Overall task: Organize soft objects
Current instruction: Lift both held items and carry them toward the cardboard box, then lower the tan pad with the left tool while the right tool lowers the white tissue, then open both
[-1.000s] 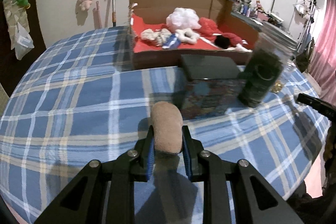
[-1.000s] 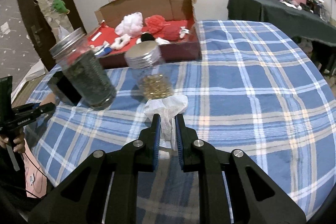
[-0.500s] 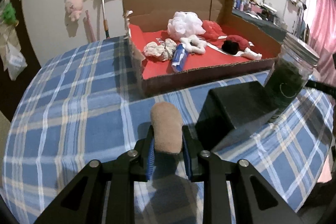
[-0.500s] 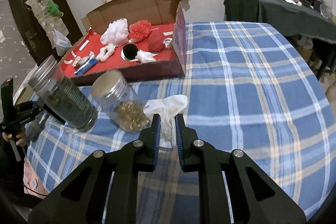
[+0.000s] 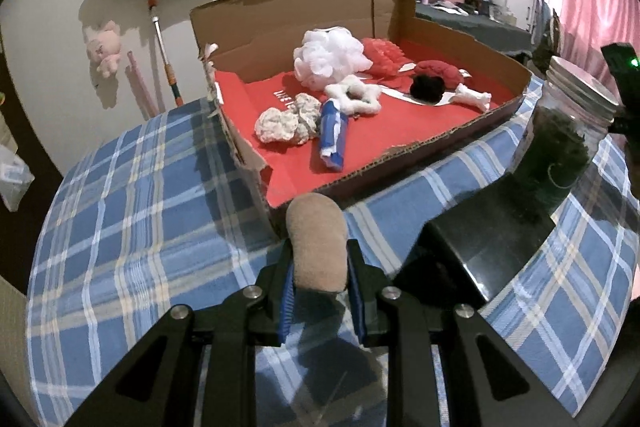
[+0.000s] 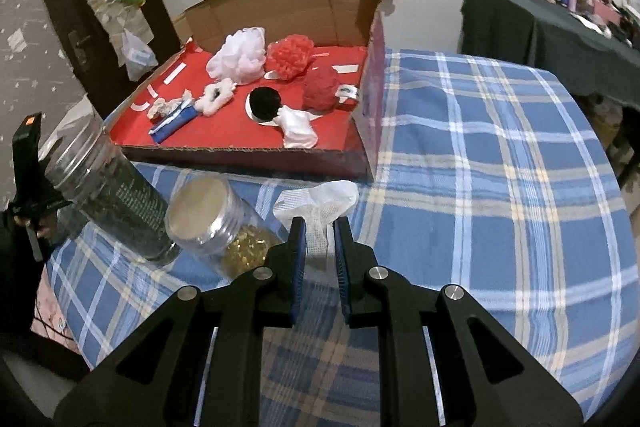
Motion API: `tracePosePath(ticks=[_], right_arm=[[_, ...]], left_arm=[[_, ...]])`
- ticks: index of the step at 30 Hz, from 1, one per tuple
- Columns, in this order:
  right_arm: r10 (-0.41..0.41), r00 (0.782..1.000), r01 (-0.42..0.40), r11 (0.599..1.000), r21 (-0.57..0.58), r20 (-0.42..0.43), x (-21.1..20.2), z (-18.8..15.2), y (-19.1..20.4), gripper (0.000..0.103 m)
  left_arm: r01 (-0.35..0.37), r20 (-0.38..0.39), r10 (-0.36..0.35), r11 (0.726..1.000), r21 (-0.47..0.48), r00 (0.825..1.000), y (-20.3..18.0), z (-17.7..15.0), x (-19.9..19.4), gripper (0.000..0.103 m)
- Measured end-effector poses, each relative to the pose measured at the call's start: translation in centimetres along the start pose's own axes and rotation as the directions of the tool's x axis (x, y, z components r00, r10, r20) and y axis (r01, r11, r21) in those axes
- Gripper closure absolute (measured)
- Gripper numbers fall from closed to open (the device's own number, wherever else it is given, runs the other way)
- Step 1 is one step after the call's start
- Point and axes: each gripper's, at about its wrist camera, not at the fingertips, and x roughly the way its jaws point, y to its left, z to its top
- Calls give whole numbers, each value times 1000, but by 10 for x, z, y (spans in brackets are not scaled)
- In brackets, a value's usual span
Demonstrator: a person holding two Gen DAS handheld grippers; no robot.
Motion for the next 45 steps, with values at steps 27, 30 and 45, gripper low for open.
tracePosePath(ticks=[27, 30, 45], right_arm=[[250, 961, -257, 965, -48, -115, 24, 59, 7, 89], [263, 954, -275, 959, -69, -142, 33, 66, 15, 89], [225, 934, -282, 941, -186, -278, 83, 109, 61, 89]], left_arm=[[211, -30, -209, 963, 167, 977, -9, 58, 7, 79], [231, -41, -227, 954, 194, 973, -20, 68, 11, 79], [311, -155, -279, 919, 242, 948, -58, 113, 59, 78]])
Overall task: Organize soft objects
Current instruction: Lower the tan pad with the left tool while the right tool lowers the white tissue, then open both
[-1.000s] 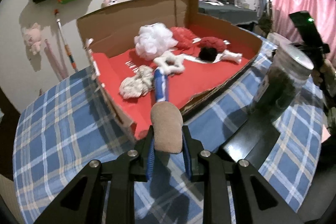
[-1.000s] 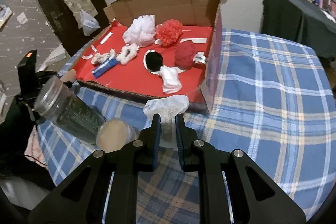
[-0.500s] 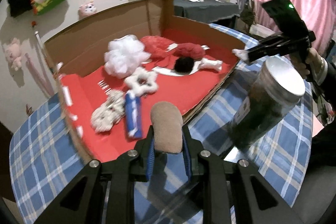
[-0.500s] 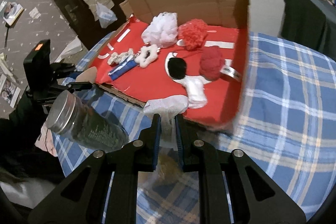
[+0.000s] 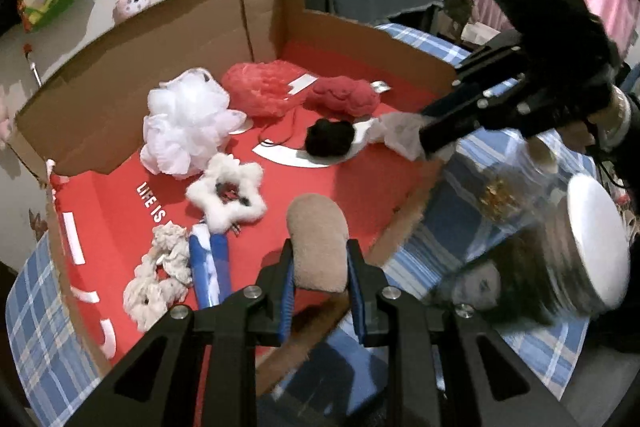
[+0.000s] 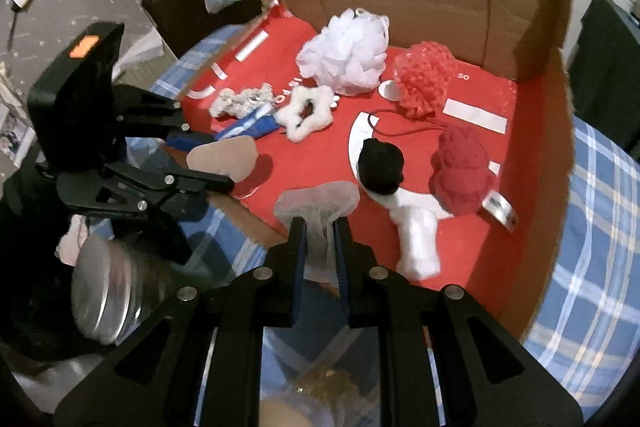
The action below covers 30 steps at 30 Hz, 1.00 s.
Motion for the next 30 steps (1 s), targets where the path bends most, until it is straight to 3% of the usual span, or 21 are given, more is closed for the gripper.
tracePosePath(ticks=[9, 18, 30], right_arm=[[-52, 990, 51, 999, -17, -130, 37, 18, 3, 89], [-118, 973, 116, 993, -20, -196, 49, 23, 3, 88], [-149, 969, 143, 989, -44, -199, 55, 26, 11, 85]], left_arm=[[-15, -111, 11, 999, -37, 994, 10, 16, 34, 76], [-29, -145, 22, 999, -43, 989, 12, 25, 45, 69], [-28, -163, 18, 998, -63, 987, 10, 29, 54, 56]])
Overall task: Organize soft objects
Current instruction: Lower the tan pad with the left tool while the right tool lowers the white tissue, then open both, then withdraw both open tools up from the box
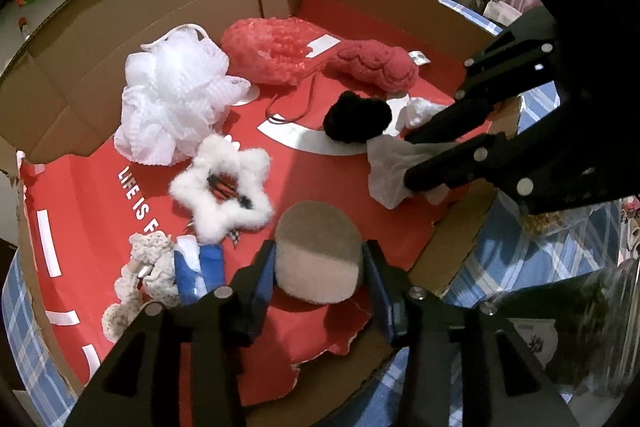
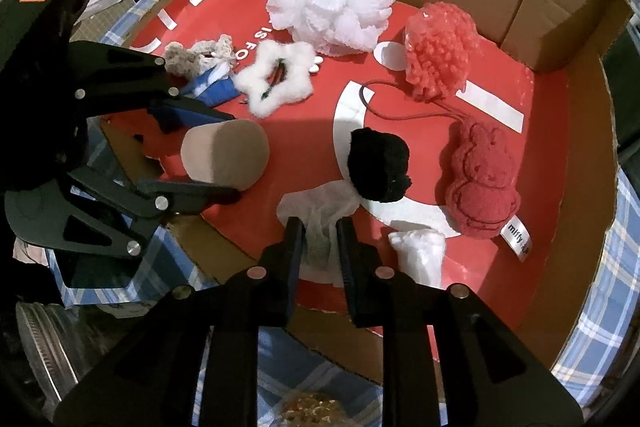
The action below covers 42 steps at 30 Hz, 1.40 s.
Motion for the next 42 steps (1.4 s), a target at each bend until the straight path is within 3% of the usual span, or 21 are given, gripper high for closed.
tracePosePath(ticks=[10, 12, 13, 14, 15, 21, 30, 34, 42], right_arm=[[-6, 1000, 6, 1000, 3, 10, -1, 3, 0, 82], [-16, 1000, 16, 1000, 4, 18, -3, 2, 0, 74], [-16, 1000, 16, 1000, 11, 26, -4, 3, -1, 62], [-11, 999, 10, 1000, 15, 34, -6, 2, -2, 42], [-9, 999, 8, 1000, 14, 47, -9, 3, -1, 38], [-59, 995, 54, 997, 56, 85, -27, 1, -3, 37], [-128, 978, 97, 979, 181, 166, -77, -19, -5, 30], [-154, 968, 102, 963, 250, 199, -95, -28, -6, 25], [-196, 955, 120, 941, 318, 221, -96, -41, 1, 25]], left_arm=[[-12, 6, 12, 1000, -7, 1000, 0, -4, -1, 47], [-13, 8, 13, 1000, -8, 1000, 0, -5, -2, 46], [-14, 8, 15, 1000, -9, 1000, 0, -5, -3, 46], [-17, 10, 17, 1000, -10, 1000, 0, -6, -4, 46], [-18, 12, 18, 1000, -11, 1000, 0, -6, -4, 45], [-29, 38, 30, 999, -35, 999, 2, -12, -18, 33], [-85, 127, 109, 980, -179, 986, 8, -25, -66, 10], [-116, 164, 164, 956, -270, 973, 7, -32, -90, 0], [-176, 137, 256, 888, -426, 957, -3, -40, -103, 0]])
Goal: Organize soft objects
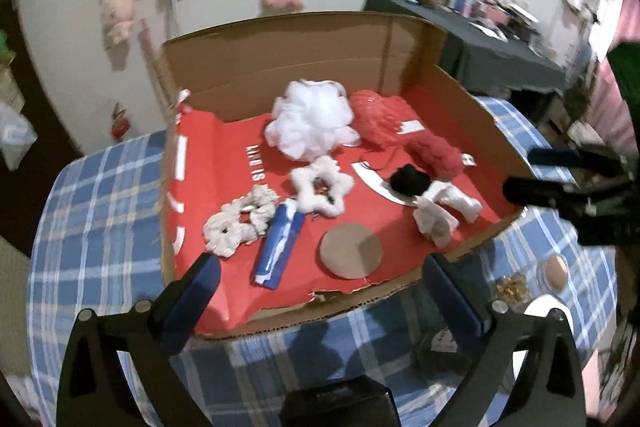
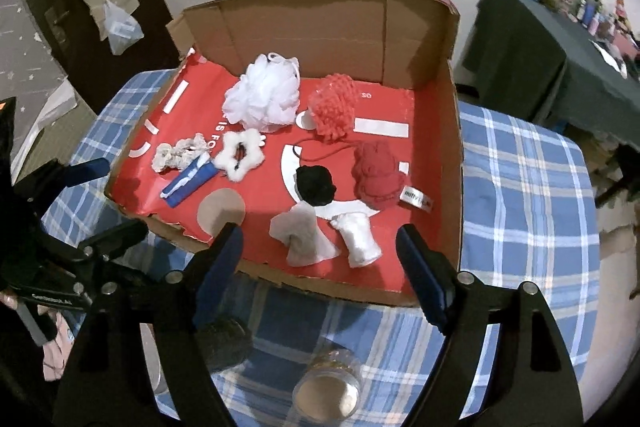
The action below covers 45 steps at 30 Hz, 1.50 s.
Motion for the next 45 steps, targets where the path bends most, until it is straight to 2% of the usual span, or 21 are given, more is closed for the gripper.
tracePosePath(ticks=[4, 8, 15, 19, 27, 45], right_arm=[[-1, 1000, 1, 999, 35, -17, 11, -7, 0, 25], [1, 999, 1, 997, 74, -32, 21, -12, -2, 25], [-19, 999, 24, 995, 96, -47, 38, -19, 0, 25], [-50, 997, 55, 995, 87, -53, 46, -21, 0, 25], [-61, 996, 68, 992, 108, -72, 60, -24, -8, 25], [-75, 996, 81, 990, 115, -55, 62, -24, -9, 25]], left_arm=[[-31, 1, 31, 997, -68, 1000, 2, -2, 2, 0], [-87, 9, 89, 992, -90, 996, 0, -6, 6, 0], [-76, -14, 75, 984, -163, 997, 3, -10, 21, 0], [-97, -26, 94, 977, -189, 995, 7, -10, 30, 0], [-138, -61, 130, 975, -174, 990, 7, -14, 45, 0], [-134, -94, 118, 973, -190, 989, 9, -15, 53, 0]])
